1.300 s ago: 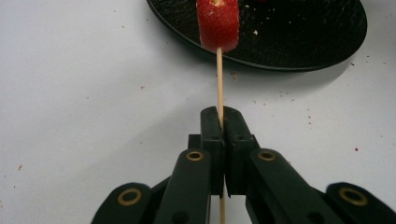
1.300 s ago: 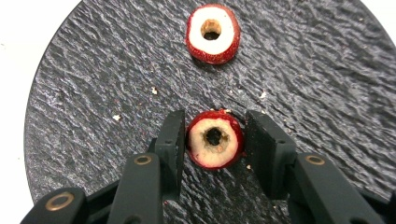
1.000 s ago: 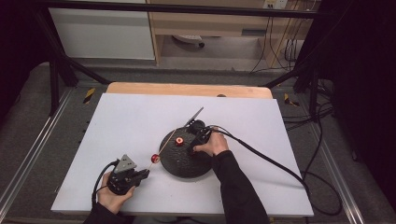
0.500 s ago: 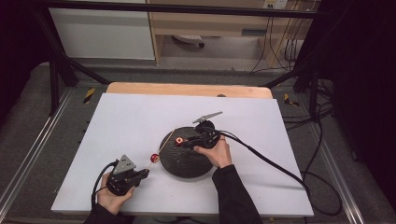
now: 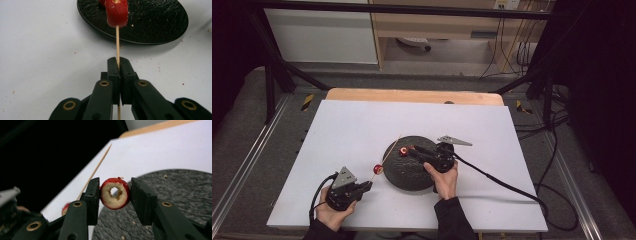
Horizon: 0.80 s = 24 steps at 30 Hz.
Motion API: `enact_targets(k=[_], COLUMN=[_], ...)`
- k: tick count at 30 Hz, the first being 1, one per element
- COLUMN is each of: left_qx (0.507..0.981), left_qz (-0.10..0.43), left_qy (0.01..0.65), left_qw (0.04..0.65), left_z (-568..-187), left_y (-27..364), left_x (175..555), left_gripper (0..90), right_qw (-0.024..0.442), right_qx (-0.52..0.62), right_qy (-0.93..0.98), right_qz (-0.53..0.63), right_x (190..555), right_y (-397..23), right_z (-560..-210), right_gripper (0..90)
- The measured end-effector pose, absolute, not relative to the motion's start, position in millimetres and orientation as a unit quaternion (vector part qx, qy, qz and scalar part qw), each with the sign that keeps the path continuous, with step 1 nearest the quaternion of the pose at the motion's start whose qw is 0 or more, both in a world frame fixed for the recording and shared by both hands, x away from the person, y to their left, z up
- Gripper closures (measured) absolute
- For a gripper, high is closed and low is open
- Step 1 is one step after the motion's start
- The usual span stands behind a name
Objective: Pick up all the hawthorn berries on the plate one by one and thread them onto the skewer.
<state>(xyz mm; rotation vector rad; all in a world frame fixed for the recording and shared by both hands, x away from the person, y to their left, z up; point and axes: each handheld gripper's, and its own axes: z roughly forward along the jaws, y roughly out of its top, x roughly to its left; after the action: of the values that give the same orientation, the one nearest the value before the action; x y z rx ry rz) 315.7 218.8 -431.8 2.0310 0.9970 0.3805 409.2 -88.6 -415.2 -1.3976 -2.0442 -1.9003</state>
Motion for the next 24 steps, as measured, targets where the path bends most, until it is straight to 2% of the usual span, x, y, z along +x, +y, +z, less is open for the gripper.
enact_targets(k=[9, 24], left_qx=[0.798, 0.789], left_qz=[0.148, 0.142], left_qy=[0.400, 0.405], left_qw=[0.426, 0.439], left_z=[-430.7, -430.0], left_y=[215.2, 205.3], left_x=[310.5, 304.1], left_gripper=[88.1, 88.2], right_qw=[0.003, -0.036], right_qx=[-0.463, -0.465], right_qy=[-0.594, -0.519], right_qz=[-0.657, -0.717], right_x=[407.8, 419.3], right_y=[-85.6, -86.2], right_z=[-413.6, -412.7], right_gripper=[60.8, 61.0])
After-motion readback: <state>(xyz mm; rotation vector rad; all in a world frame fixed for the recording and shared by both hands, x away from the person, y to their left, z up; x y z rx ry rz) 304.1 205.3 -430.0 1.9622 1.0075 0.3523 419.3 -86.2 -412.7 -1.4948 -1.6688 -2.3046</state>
